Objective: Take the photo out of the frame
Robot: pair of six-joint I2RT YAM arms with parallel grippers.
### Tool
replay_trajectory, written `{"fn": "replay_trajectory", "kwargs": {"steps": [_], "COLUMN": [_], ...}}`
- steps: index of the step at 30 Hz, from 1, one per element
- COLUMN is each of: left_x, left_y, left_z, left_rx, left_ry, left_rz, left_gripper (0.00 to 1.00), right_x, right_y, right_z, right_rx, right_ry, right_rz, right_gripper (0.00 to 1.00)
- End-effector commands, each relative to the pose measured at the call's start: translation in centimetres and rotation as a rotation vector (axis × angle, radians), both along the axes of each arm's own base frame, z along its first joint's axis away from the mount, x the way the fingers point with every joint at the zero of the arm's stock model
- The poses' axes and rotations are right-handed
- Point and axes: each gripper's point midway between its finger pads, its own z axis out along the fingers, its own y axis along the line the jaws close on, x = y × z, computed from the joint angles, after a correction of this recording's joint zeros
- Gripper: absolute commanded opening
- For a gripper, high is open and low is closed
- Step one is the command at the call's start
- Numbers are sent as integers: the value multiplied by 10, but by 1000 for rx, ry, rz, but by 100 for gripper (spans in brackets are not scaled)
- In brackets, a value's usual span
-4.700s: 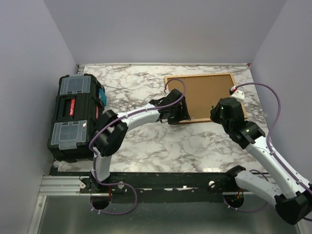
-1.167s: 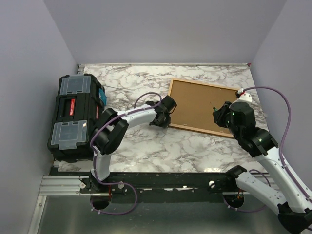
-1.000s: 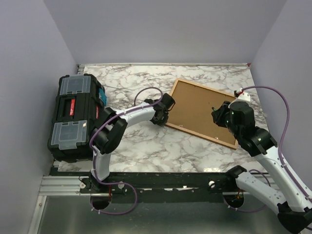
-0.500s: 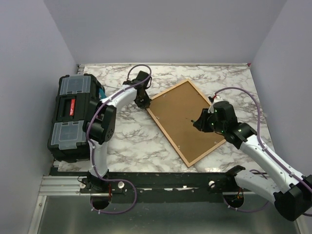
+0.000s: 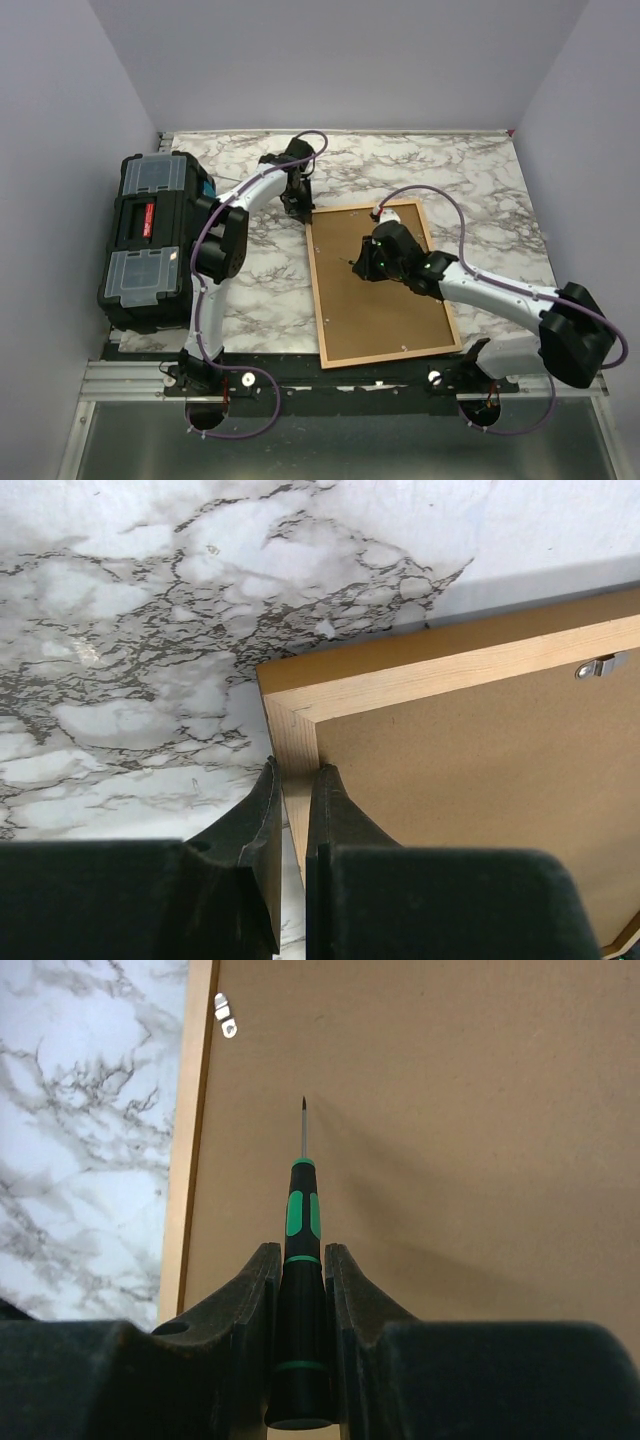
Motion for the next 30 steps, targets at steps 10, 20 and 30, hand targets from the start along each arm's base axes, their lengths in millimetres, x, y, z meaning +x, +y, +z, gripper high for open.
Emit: {"fn": "replay_trajectory", "kwargs": {"steps": [10, 20, 30], "left_x": [12, 17, 15], "left_y": [7, 8, 7], "left_z": [-8, -4, -6], "left_rx": [-44, -110, -140], "left_ry": [40, 105, 138], "left_rz": [34, 108, 132], "left_gripper": [0, 0, 0], "right_x": [30, 36, 29], "right_y": [65, 78, 83], "right_z": [19, -1, -19], "right_rx": [59, -6, -44], "right_ry": [-132, -105, -80], "right_rz": [-11, -70, -85], "right_gripper": [0, 0, 0]}}
